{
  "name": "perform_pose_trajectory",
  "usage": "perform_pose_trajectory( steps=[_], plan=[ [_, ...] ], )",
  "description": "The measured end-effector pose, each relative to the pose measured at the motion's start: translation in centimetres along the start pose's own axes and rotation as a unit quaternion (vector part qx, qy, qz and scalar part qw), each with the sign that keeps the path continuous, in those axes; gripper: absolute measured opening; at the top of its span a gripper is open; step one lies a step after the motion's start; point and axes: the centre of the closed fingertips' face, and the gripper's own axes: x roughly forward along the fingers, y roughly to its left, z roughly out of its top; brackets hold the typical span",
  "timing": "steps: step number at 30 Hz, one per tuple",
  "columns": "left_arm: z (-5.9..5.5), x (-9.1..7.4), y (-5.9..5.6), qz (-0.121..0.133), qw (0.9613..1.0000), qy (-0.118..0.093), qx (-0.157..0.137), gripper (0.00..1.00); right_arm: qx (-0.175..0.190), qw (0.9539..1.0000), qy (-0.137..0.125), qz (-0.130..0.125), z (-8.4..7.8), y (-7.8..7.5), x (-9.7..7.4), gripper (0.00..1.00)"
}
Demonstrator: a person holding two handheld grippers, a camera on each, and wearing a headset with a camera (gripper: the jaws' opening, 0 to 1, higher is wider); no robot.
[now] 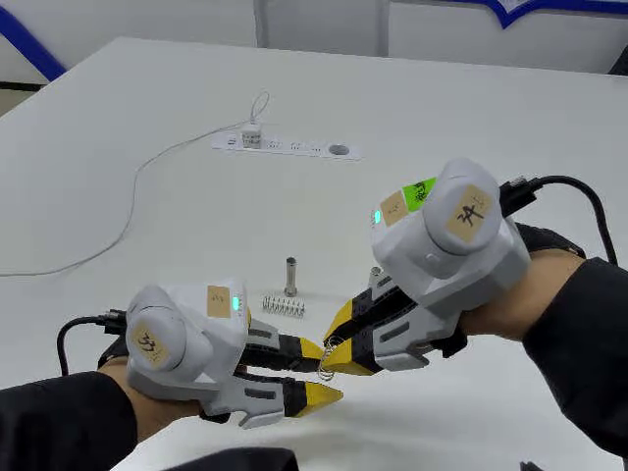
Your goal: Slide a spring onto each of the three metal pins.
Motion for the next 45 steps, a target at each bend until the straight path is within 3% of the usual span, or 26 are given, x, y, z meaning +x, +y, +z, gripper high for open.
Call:
perform_pose_trajectory(
  steps=[10, 25, 37, 45],
  plan=[
    [-0.5, -1.1, 1.3, 0.032, 0.9991, -0.009, -0.027, 0.24, 0.023, 0.9992, 0.017, -0.026, -2.5, -1.5, -1.8, 0.12],
    [-1.5, -3.1, 2.8, 0.077, 0.995, -0.009, -0.062, 0.32, 0.063, 0.9944, 0.031, -0.079, -6.4, -4.7, -6.4, 0.12],
    [-2.0, -4.1, 3.0, 0.097, 0.9925, -0.01, -0.073, 0.34, 0.082, 0.9879, 0.05, -0.122, -8.3, -7.7, -10.1, 0.12],
    [-1.9, -4.3, 3.2, 0.103, 0.9917, -0.015, -0.076, 0.35, 0.104, 0.9803, 0.065, -0.155, -10.4, -10.2, -11.5, 0.12]
  ],
)
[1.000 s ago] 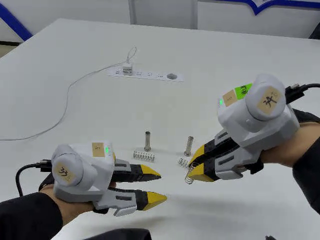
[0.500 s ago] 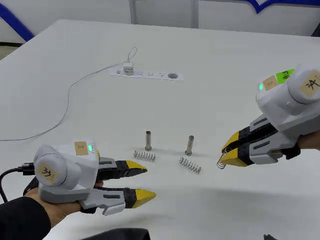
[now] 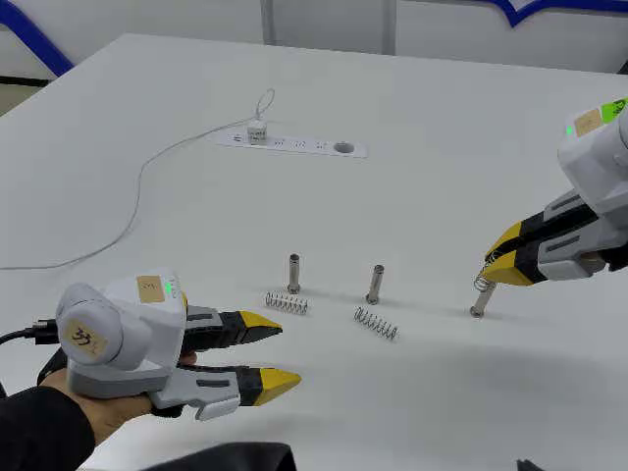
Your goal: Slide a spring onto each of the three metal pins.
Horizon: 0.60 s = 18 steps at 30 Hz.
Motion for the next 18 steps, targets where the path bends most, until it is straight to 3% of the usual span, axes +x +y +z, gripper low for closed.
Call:
perform_pose_trajectory(
  steps=[12, 18],
  plan=[
    [-0.4, -0.1, 0.0, -0.001, 1.0, 0.0, -0.003, 0.35, 0.024, 0.9992, 0.022, -0.022, -1.7, -2.3, 0.7, 0.12],
    [-0.5, -0.1, 0.0, -0.001, 1.0, 0.0, -0.004, 0.35, 0.042, 0.9986, 0.025, -0.02, -2.3, -3.0, 1.4, 0.12]
  ],
)
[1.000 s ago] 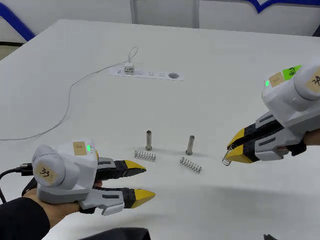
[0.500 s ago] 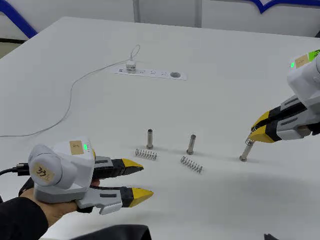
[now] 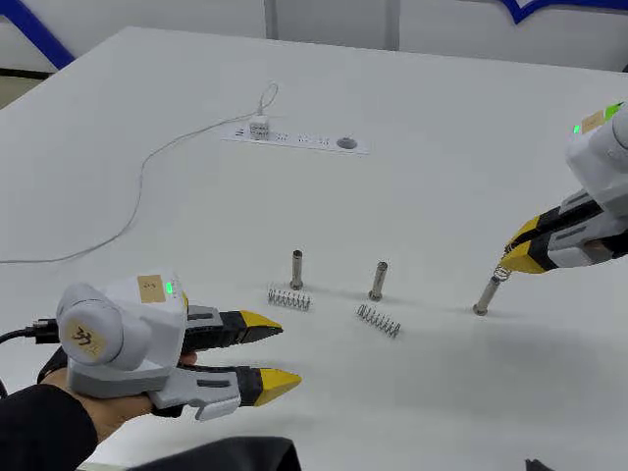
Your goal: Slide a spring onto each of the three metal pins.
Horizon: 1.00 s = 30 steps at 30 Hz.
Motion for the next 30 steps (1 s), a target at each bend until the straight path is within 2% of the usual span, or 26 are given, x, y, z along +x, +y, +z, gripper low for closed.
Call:
perform_pose_trajectory(
  steps=[22, 30],
  plan=[
    [-0.3, -0.1, -0.1, 0.004, 1.0, 0.008, -0.004, 0.34, 0.023, 0.9997, 0.004, 0.011, -1.2, -1.3, 2.1, 0.12],
    [-0.3, -0.1, -0.1, 0.006, 0.9999, 0.01, -0.006, 0.34, 0.029, 0.9993, 0.014, 0.017, -2.1, -1.0, 3.5, 0.12]
  ],
)
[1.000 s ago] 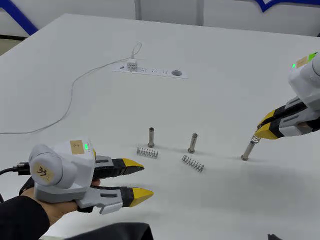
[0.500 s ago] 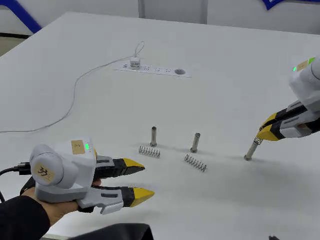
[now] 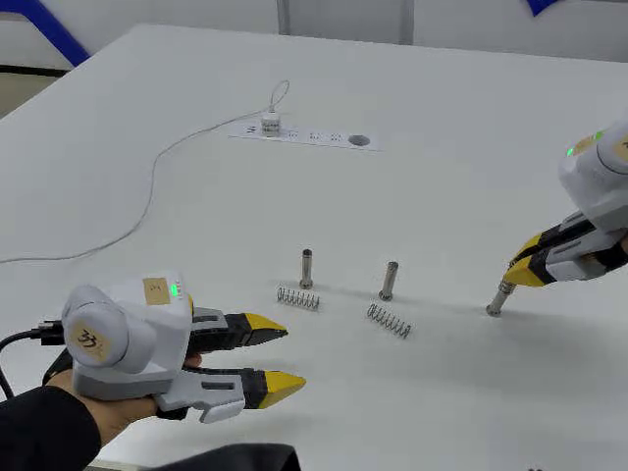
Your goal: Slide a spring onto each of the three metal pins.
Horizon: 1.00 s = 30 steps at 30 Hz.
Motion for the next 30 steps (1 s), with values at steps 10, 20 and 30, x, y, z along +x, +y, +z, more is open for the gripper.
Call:
perform_pose_trajectory(
  steps=[10, 20, 30],
  plan=[
    [0.0, 0.0, 0.0, 0.002, 1.0, 0.001, -0.003, 0.34, 0.019, 0.9998, 0.008, 0.006, -1.2, 0.2, 1.7, 0.12],
    [-0.1, 0.0, 0.1, 0.002, 1.0, 0.0, -0.004, 0.34, 0.029, 0.9994, 0.018, 0.009, -1.8, 0.7, 2.6, 0.12],
    [0.0, 0.0, 0.1, 0.003, 1.0, -0.005, -0.003, 0.34, 0.027, 0.9995, 0.016, 0.003, -1.7, 0.7, 2.5, 0.17]
  ],
)
